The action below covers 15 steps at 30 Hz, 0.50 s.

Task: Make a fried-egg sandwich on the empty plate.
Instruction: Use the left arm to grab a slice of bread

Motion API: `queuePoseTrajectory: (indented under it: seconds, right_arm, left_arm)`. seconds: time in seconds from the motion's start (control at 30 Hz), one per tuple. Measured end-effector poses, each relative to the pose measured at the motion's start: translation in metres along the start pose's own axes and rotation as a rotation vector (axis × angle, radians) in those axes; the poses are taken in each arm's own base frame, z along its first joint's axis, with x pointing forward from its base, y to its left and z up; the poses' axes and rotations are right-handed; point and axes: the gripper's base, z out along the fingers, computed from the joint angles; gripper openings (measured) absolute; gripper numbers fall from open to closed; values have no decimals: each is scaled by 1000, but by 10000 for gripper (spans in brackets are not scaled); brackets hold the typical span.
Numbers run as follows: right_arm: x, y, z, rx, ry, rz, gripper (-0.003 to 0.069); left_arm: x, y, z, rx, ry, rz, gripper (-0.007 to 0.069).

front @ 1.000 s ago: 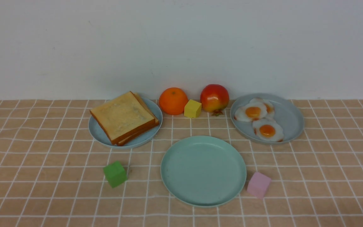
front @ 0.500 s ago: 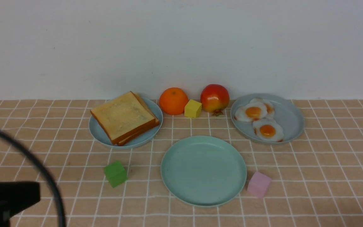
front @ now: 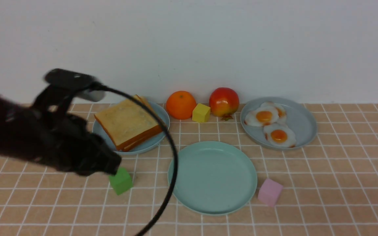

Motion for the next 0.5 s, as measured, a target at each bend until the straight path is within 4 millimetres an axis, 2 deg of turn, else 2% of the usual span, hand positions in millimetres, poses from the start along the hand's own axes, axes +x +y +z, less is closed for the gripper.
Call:
queuePoseTrajectory:
  seconds: [0.03,0.07,0.13,0.2,0.27,0.3,0.33,0.37,0.43,0.47,0.5]
  right_arm:
    - [-6,5,-2,-3,60,-35,62]
    - [-25,15,-3,-3,138,-104,29]
    - [-43,24,-3,-2,253,-173,-3]
    - [-55,29,-2,-6,361,-227,-10]
    - [-64,32,1,-13,409,-258,-10]
    - [-65,33,1,-17,416,-262,-10]
    - [-69,35,3,-31,422,-276,-9]
    - [-70,35,3,-35,419,-282,-9]
    - [-71,36,3,-38,411,-289,-8]
    - [-71,36,3,-37,410,-289,-8]
    - [-71,36,3,-37,408,-291,-6]
  left_arm:
    - [-5,4,8,-6,13,9,-13]
    - [-17,11,25,-17,41,28,-13]
    - [-32,23,48,-44,77,67,-13]
    - [-45,34,66,-77,109,123,-12]
    - [-53,45,87,-101,157,170,4]
    - [-55,48,91,-113,167,188,10]
    - [-68,58,106,-143,190,240,51]
    - [-72,64,117,-157,212,263,82]
    - [-78,71,129,-182,232,284,158]
    - [-79,72,130,-185,232,287,158]
    - [-81,75,135,-195,240,293,201]
